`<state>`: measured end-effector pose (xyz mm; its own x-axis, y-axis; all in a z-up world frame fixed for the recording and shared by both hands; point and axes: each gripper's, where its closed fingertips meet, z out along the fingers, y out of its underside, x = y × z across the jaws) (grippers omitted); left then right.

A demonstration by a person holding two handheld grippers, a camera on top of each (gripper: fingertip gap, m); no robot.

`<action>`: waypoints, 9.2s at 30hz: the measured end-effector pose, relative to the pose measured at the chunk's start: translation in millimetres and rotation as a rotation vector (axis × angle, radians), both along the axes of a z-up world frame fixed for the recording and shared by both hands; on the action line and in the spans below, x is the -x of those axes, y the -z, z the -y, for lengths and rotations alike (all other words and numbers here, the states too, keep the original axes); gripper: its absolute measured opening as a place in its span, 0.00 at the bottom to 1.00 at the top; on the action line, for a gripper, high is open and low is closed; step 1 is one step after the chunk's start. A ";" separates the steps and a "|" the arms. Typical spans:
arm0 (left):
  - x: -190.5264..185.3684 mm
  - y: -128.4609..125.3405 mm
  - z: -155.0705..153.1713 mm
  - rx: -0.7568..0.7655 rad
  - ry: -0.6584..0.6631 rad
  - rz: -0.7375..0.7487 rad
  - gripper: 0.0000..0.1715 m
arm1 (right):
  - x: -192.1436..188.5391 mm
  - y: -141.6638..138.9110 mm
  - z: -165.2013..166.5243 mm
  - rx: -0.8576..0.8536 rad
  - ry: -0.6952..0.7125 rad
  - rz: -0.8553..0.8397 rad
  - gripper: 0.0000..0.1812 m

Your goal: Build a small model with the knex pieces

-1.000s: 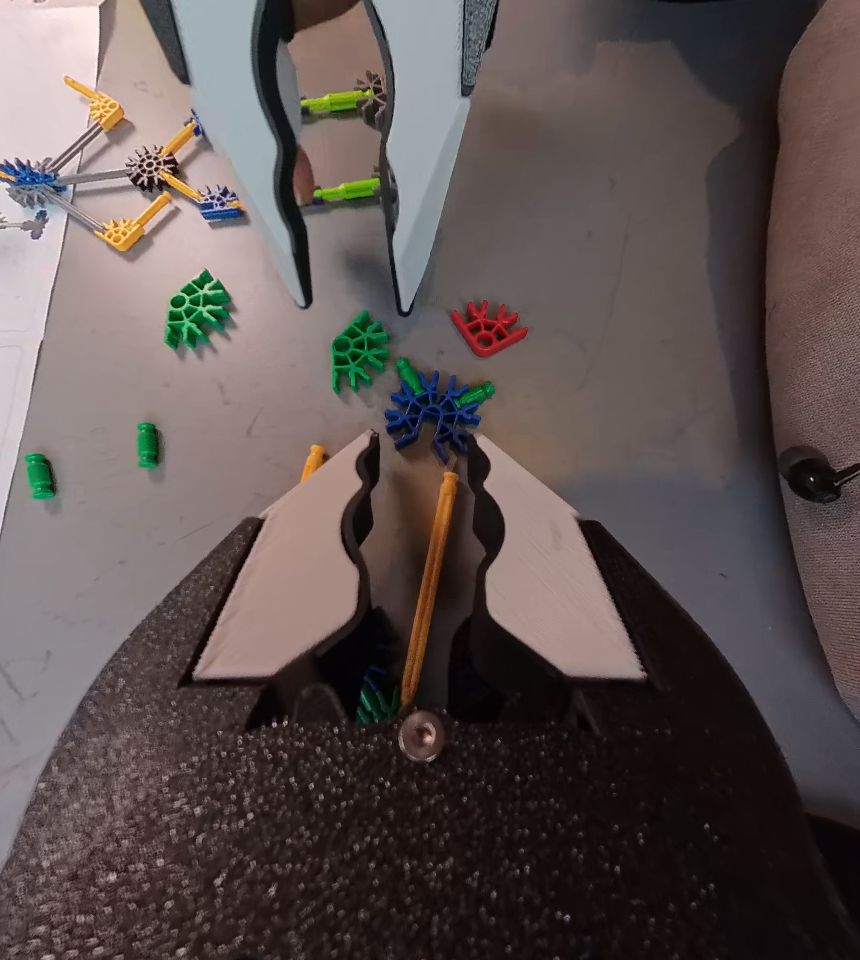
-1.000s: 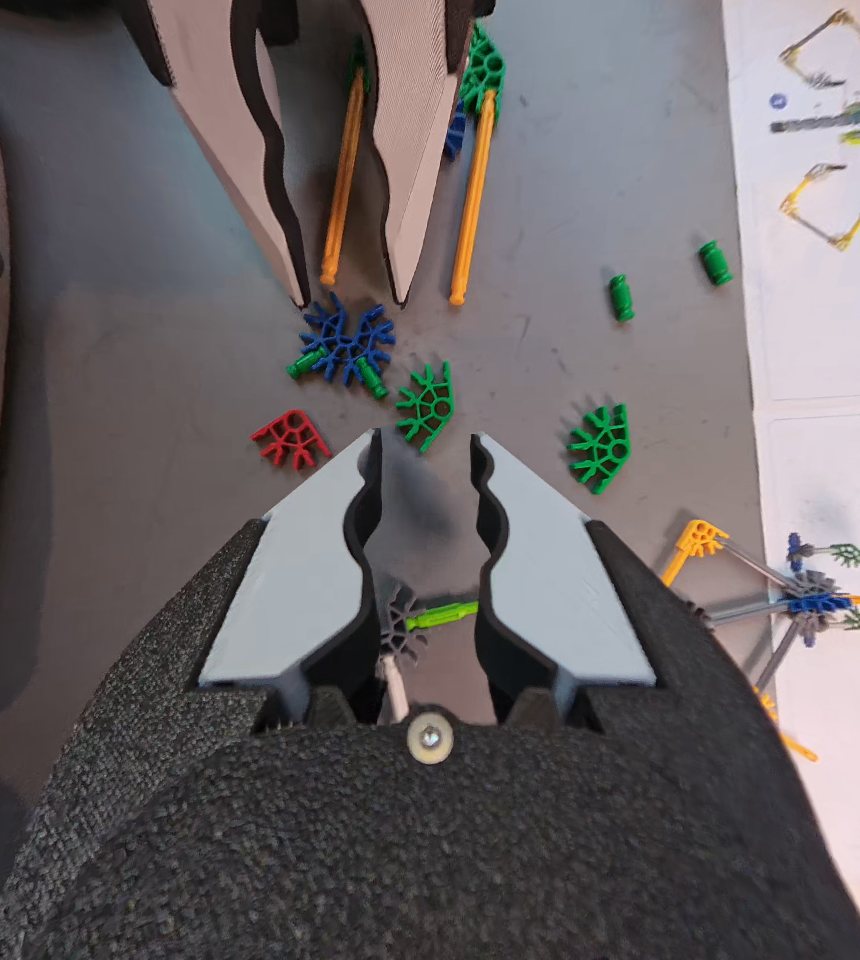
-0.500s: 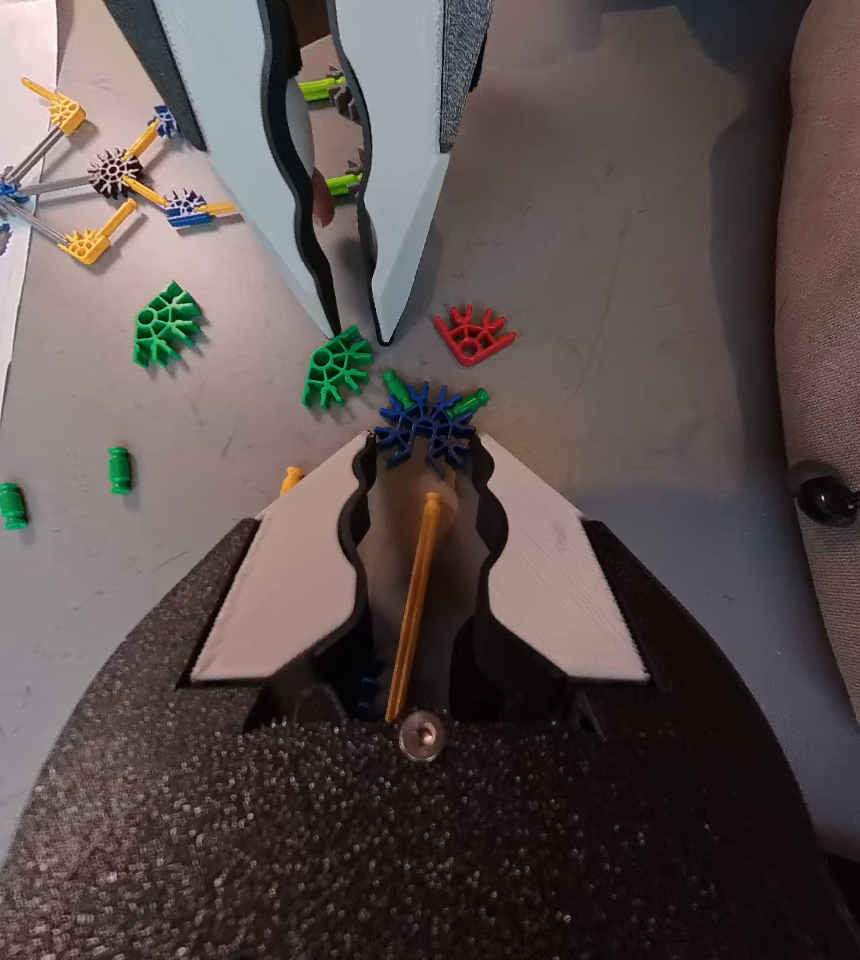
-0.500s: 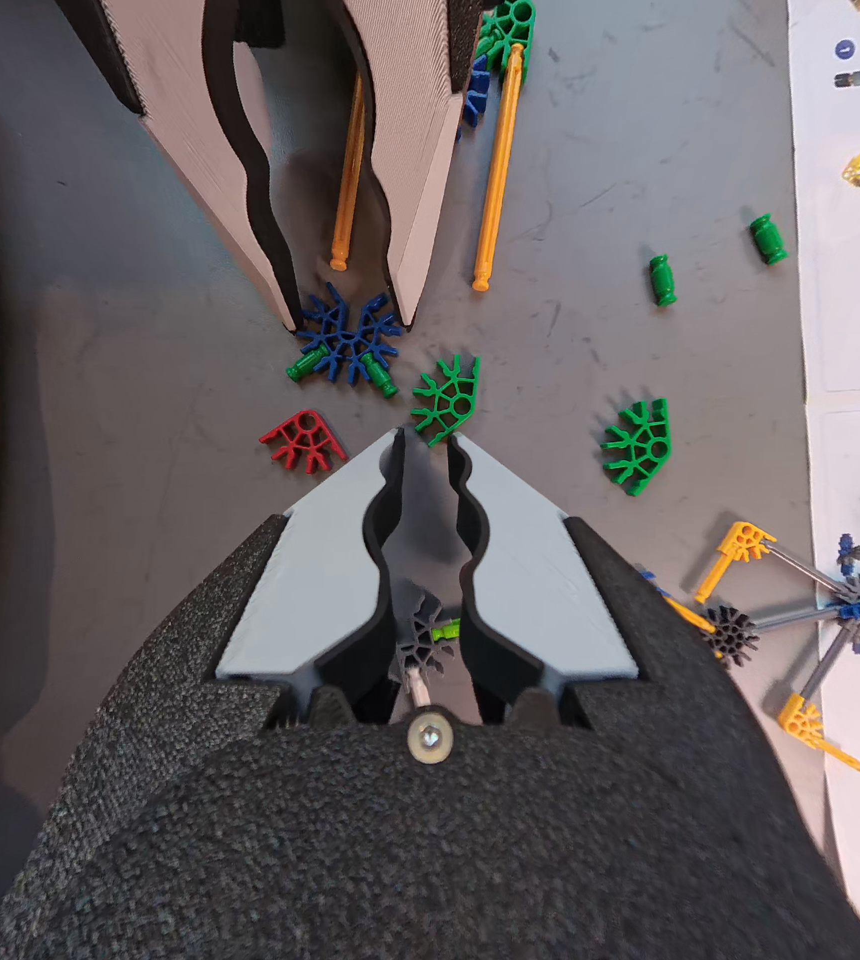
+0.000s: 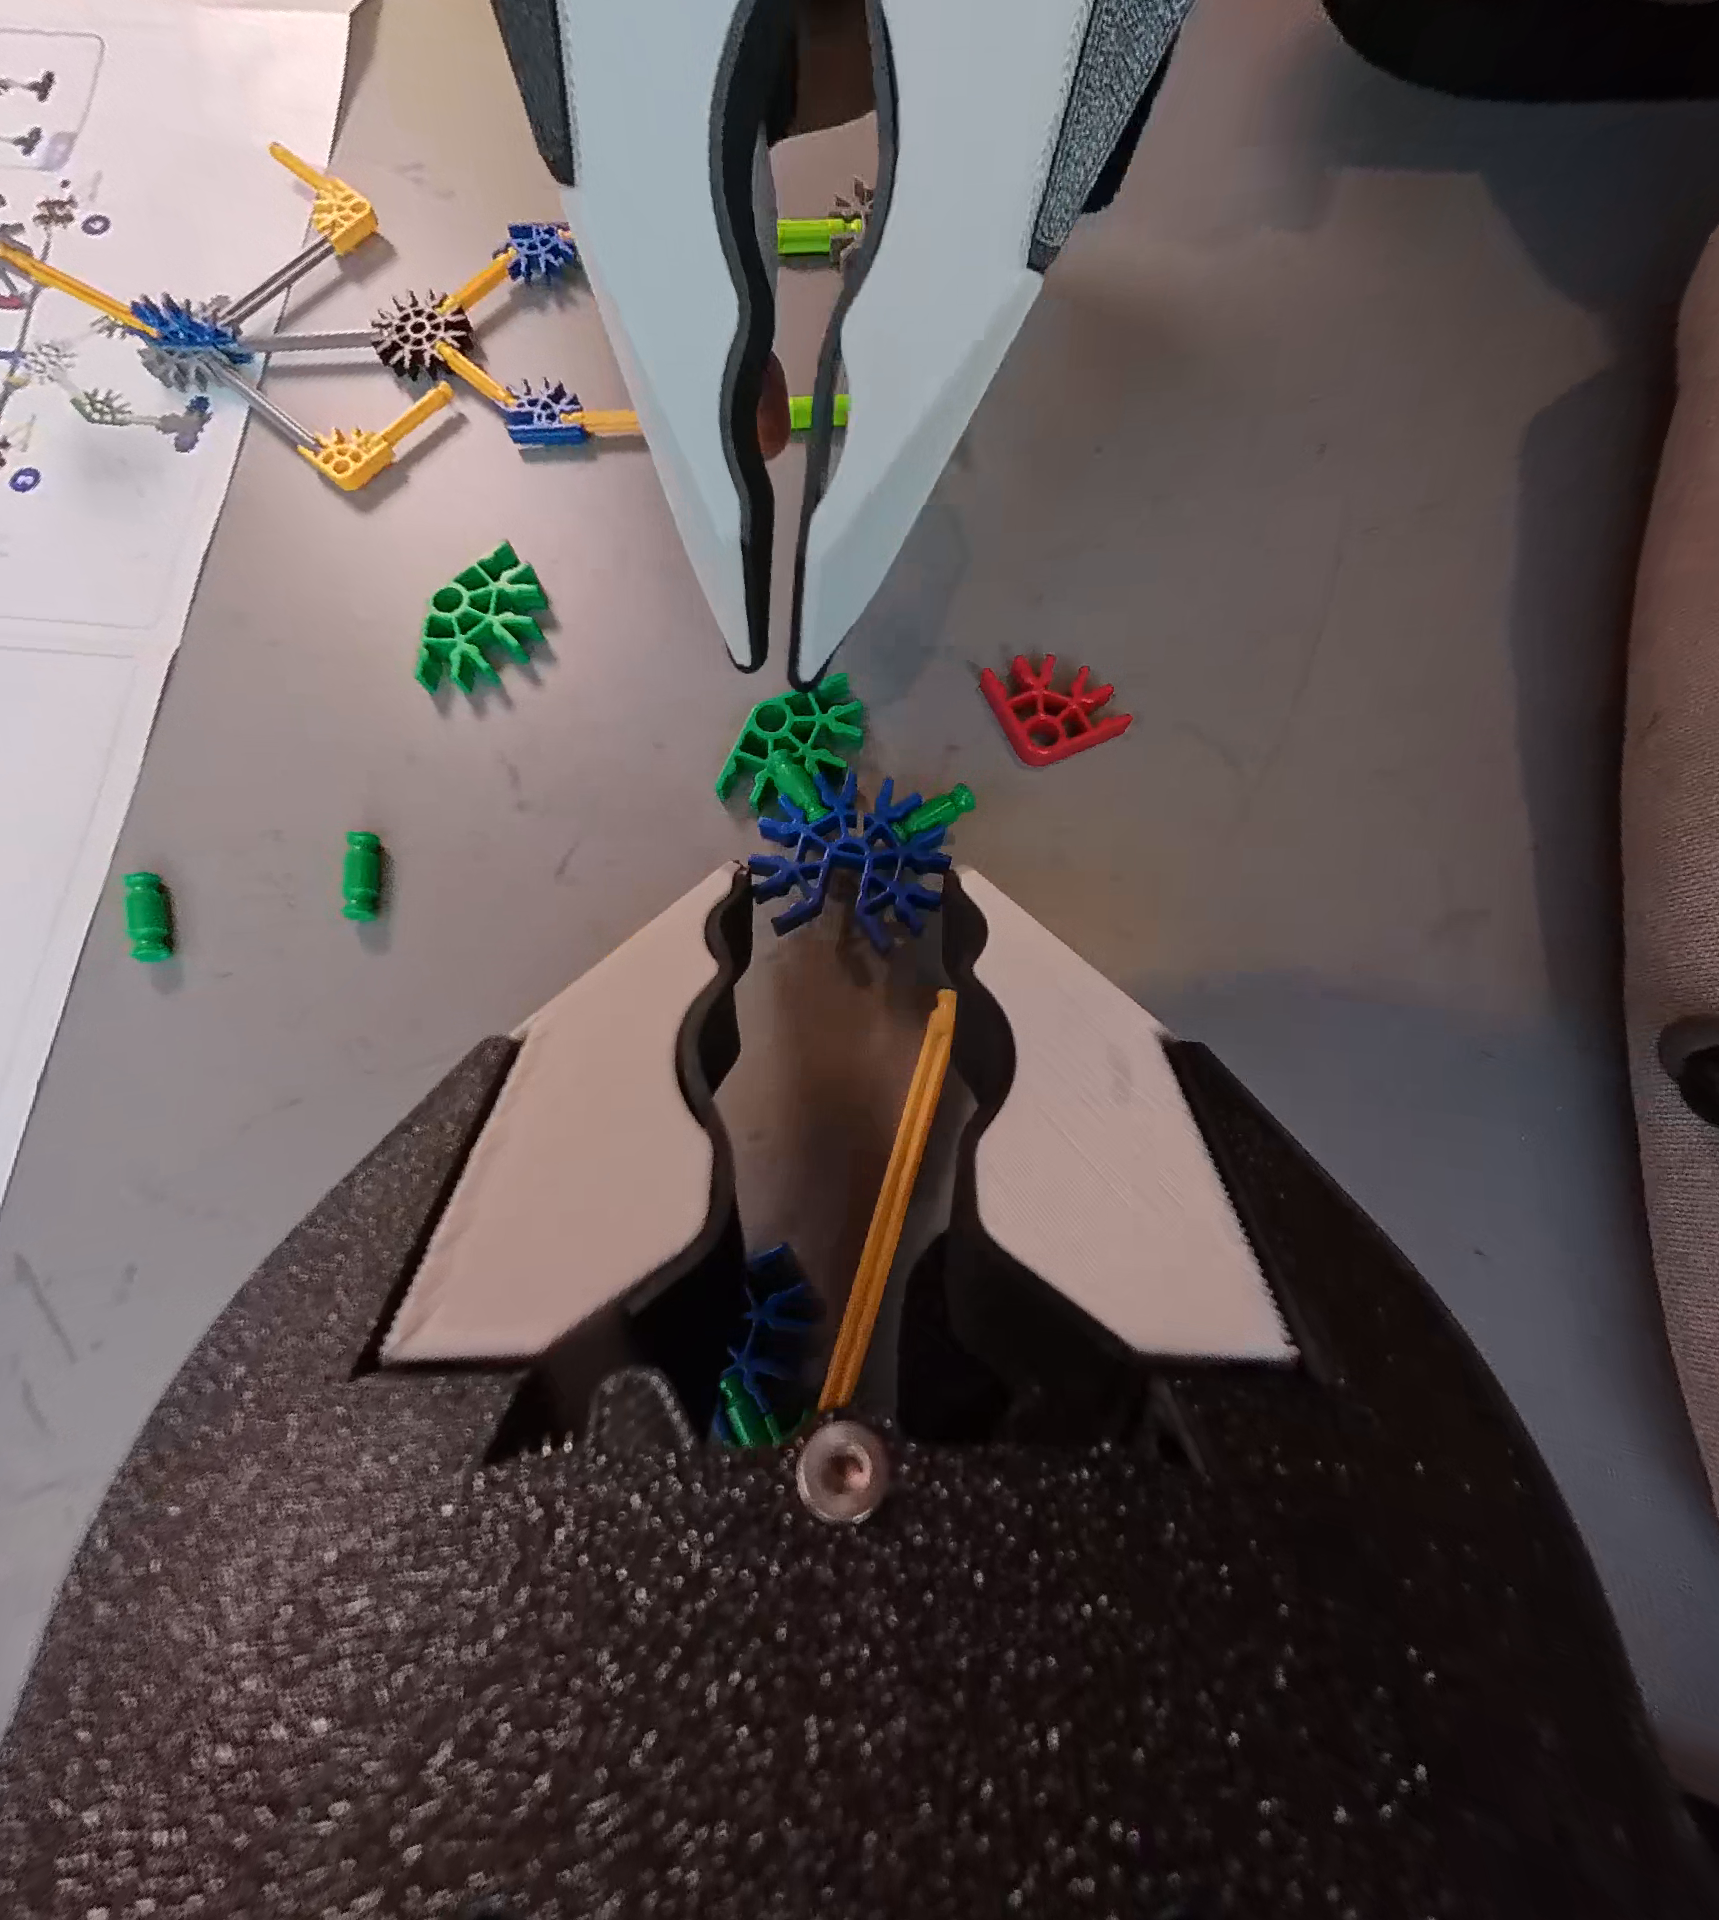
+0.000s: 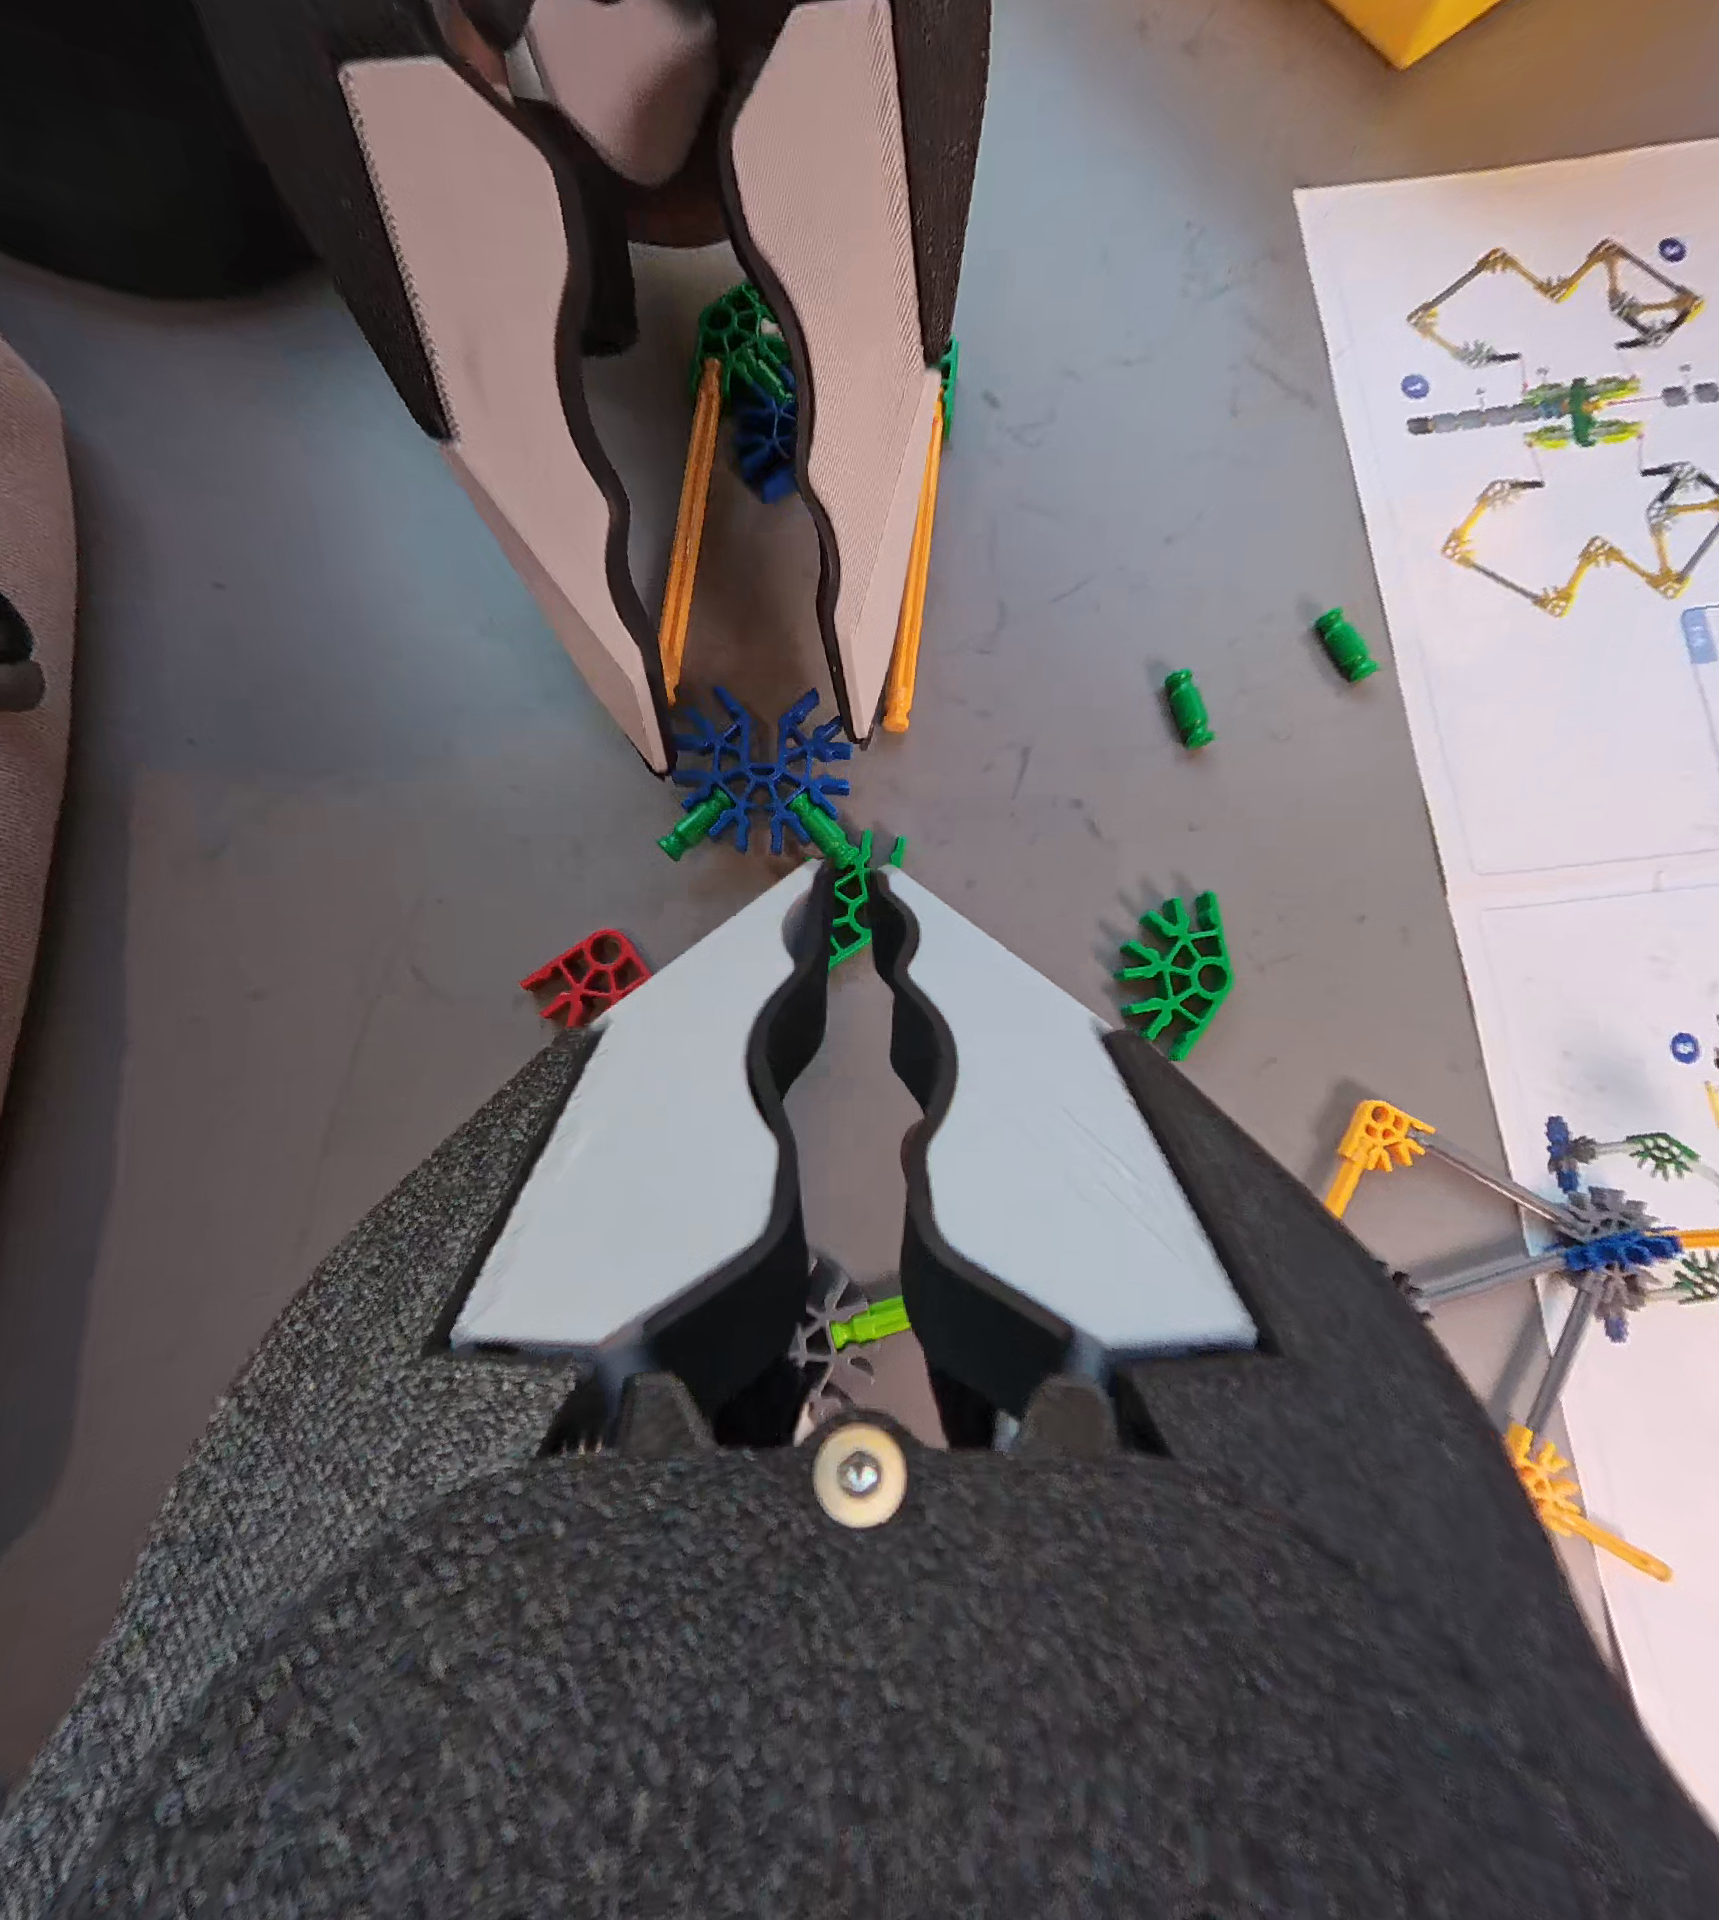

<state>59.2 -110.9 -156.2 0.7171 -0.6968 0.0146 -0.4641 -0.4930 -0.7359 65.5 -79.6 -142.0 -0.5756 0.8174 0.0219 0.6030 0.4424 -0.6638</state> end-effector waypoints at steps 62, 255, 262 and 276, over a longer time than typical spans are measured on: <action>-11.4 9.9 3.2 -0.013 0.053 -0.057 0.21 | -48.7 22.0 35.1 -0.038 0.087 0.087 0.12; 1.5 11.3 4.1 0.095 -0.128 -0.030 0.10 | -14.9 22.5 18.1 -0.338 0.017 0.117 0.00; 1.5 11.1 4.3 0.056 -0.069 -0.048 0.10 | -15.1 4.7 15.2 -0.094 0.132 0.040 0.07; 49.7 -13.5 -5.8 -0.031 -0.169 0.008 0.10 | -17.4 21.9 18.3 -0.128 0.026 0.045 0.20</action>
<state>9.5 -105.1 -142.7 0.8242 -0.5663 0.0011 -0.3702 -0.5402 -0.7557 82.9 -97.9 -164.0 -0.5570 0.8242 0.1020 0.6431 0.5058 -0.5750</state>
